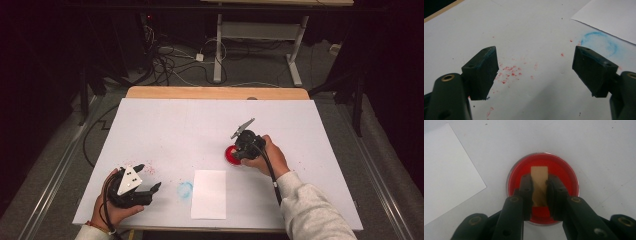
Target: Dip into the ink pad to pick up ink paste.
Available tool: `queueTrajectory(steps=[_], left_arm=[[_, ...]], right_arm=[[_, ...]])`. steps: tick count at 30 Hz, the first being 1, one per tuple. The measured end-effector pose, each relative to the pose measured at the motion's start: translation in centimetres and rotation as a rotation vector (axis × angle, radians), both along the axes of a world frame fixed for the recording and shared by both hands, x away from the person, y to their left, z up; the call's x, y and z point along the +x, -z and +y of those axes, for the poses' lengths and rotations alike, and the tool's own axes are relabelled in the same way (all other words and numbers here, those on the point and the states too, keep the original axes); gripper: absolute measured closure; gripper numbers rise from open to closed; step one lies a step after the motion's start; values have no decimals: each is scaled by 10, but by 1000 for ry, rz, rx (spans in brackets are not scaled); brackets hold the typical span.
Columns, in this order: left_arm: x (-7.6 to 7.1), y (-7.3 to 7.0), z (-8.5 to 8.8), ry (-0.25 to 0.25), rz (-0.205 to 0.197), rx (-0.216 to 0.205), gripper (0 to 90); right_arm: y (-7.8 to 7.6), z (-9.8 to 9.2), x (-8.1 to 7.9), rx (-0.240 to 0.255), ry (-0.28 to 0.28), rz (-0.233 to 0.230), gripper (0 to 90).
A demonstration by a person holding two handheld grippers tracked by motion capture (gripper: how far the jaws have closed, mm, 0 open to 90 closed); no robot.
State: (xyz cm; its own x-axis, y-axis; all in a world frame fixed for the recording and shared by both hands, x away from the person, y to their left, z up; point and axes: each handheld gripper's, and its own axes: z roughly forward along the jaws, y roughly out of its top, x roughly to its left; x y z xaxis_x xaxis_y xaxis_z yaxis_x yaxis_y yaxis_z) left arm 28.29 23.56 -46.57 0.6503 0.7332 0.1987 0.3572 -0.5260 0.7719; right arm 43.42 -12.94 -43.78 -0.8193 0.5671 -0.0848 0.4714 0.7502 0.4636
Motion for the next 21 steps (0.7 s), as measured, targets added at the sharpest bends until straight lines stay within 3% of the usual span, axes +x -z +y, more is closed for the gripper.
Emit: queueTrajectory(steps=[13, 14, 20, 21], left_arm=[[1, 1, 0, -6, 3, 1, 203], [1, 1, 0, -5, 5, 3, 203], [1, 1, 0, -5, 7, 4, 203], [1, 1, 0, -3, 8, 5, 203]], right_arm=[[-4, -3, -1, 13, 1, -20, 763], [-15, -6, -1, 48, -3, -39, 763], [-59, -9, -8, 85, -20, -119, 763], [-59, -9, -8, 85, -20, -119, 763]])
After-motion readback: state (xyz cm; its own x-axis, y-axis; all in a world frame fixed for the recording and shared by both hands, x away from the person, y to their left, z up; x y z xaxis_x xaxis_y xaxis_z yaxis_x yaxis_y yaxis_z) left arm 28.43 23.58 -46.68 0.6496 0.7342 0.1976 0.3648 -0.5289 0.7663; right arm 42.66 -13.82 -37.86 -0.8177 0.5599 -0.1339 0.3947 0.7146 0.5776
